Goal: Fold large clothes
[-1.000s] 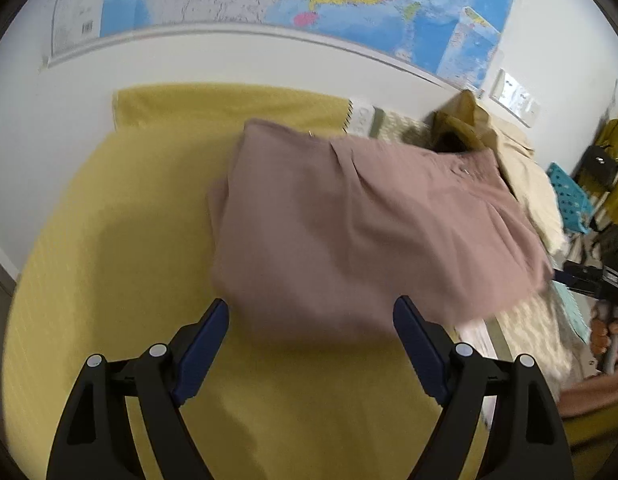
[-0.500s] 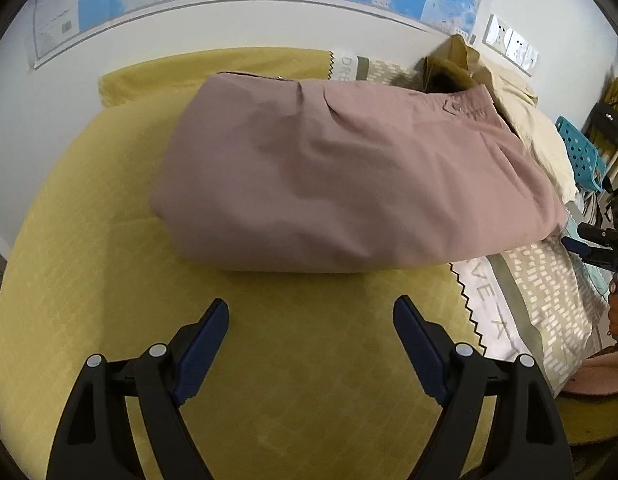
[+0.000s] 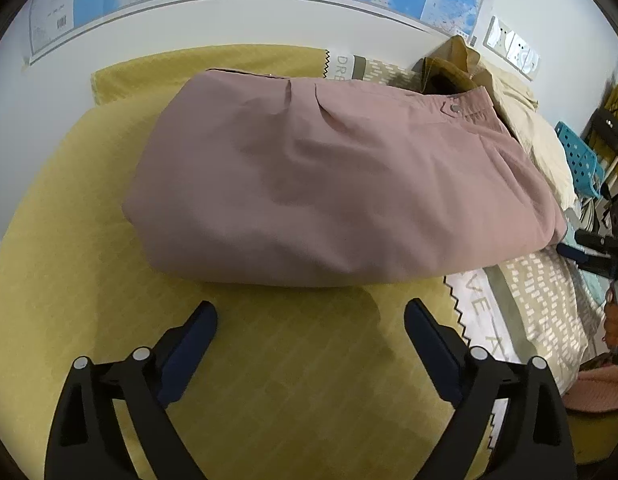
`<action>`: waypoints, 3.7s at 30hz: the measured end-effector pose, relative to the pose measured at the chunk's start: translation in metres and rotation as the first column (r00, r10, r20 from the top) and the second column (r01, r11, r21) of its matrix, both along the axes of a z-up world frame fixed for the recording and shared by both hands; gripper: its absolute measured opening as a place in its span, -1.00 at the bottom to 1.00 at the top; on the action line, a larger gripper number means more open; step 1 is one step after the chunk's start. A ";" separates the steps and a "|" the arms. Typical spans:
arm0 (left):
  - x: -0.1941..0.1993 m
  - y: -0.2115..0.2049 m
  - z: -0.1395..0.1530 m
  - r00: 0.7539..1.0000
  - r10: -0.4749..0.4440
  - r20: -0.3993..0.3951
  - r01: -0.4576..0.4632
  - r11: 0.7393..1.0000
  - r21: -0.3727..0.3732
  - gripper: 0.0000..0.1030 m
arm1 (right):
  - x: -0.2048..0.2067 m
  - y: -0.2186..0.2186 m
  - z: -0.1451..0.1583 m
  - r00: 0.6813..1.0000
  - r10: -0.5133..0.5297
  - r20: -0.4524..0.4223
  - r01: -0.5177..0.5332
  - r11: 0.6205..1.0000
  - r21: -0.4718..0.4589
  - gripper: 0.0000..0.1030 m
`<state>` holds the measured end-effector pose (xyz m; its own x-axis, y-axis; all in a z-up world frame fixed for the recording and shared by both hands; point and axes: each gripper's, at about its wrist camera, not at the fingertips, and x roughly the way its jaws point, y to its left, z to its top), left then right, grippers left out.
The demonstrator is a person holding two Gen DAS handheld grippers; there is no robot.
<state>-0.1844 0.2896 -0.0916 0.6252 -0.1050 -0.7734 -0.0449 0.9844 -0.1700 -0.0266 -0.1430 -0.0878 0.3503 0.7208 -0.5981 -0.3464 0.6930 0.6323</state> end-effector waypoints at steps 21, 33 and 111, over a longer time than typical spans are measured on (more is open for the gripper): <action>0.071 0.028 0.006 0.993 0.117 0.031 -0.102 0.944 -0.315 0.86 | 0.013 0.016 0.000 1.000 -0.021 -0.006 0.021 0.999 0.028 0.58; 0.083 0.036 0.004 0.993 0.115 0.023 -0.102 0.944 -0.313 0.62 | 0.042 0.033 0.008 0.994 -0.086 0.063 0.084 0.996 0.039 0.65; 0.139 0.022 0.020 0.989 0.148 -0.001 -0.147 0.985 -0.091 -0.37 | 0.121 0.092 0.023 0.995 0.081 0.065 -0.089 0.988 0.129 -0.36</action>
